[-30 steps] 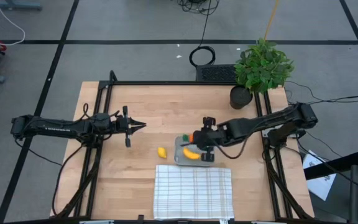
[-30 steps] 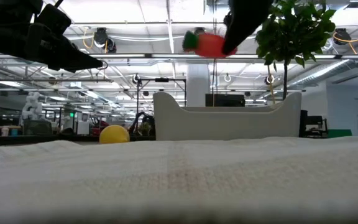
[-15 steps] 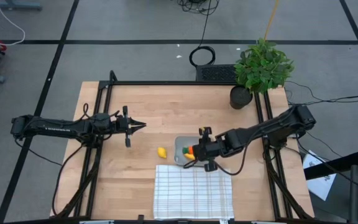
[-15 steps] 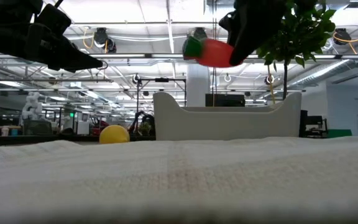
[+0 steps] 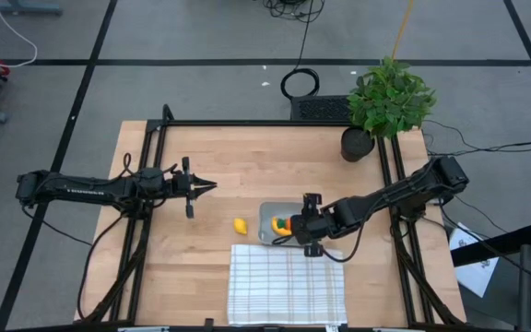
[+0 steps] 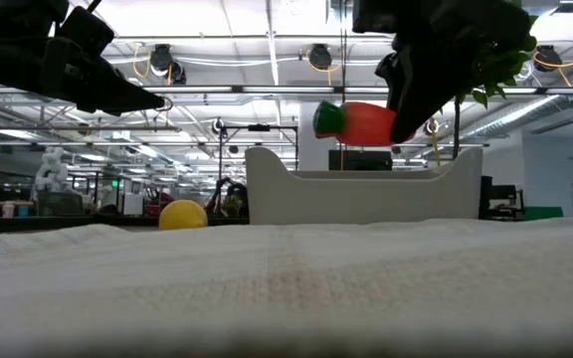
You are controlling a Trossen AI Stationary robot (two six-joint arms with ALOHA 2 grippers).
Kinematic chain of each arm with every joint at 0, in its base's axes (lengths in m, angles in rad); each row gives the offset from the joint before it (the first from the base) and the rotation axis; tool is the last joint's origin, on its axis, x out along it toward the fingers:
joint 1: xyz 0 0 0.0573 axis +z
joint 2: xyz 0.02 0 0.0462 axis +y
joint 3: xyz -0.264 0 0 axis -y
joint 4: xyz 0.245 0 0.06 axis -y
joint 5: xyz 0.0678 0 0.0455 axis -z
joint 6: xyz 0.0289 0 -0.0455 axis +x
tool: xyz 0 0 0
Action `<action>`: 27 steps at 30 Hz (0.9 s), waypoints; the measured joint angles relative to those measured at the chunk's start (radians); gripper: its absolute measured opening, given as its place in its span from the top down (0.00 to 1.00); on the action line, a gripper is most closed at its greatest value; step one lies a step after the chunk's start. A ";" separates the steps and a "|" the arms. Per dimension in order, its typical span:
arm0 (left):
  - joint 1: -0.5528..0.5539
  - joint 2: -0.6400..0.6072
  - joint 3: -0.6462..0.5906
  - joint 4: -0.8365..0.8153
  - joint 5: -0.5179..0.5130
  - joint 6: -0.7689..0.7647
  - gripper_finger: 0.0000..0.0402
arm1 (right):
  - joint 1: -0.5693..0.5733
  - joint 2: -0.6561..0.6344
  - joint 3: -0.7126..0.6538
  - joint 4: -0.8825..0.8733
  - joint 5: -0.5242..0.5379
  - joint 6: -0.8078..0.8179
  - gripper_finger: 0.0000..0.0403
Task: Pick and placing Produce into tupperware
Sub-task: Put the orange carrot into the gray bin
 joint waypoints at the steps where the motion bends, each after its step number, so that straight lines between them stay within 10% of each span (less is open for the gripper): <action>1: 0.000 0.000 0.000 0.000 0.000 0.000 0.92 | 0.001 0.000 0.000 0.000 0.000 0.012 0.73; 27: 0.000 0.000 0.000 -0.005 0.000 0.005 0.92 | -0.097 0.106 -0.002 0.036 -0.033 0.107 0.73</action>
